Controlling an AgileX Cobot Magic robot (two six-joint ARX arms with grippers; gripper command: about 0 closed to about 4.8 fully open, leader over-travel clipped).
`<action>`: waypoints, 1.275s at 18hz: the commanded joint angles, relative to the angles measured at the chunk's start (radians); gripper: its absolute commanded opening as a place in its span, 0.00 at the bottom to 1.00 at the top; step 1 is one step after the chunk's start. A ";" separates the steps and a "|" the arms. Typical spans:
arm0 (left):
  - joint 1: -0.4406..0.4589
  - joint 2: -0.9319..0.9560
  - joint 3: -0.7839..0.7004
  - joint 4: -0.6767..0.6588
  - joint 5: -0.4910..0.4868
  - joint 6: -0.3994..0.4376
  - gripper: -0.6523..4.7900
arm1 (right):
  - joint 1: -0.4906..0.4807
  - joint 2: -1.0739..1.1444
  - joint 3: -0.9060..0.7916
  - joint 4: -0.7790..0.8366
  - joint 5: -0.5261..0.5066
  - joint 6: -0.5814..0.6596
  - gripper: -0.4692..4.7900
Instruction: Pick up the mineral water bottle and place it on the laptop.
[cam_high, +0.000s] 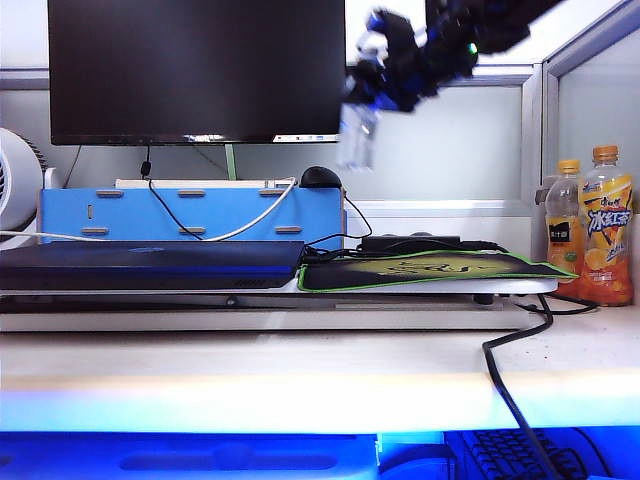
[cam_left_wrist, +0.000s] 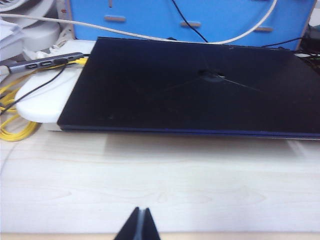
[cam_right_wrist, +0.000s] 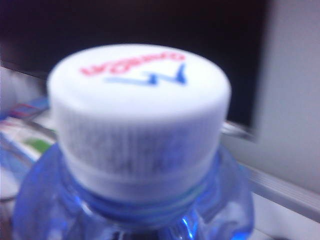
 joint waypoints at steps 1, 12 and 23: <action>0.001 0.000 0.001 0.005 0.003 0.001 0.12 | 0.027 -0.045 0.014 0.039 -0.133 0.060 0.29; 0.001 0.000 0.001 0.005 0.003 0.001 0.12 | 0.174 -0.057 0.008 -0.016 -0.329 0.052 0.29; 0.001 0.000 0.001 0.005 0.004 0.001 0.12 | 0.258 0.053 0.008 -0.014 -0.232 -0.014 0.29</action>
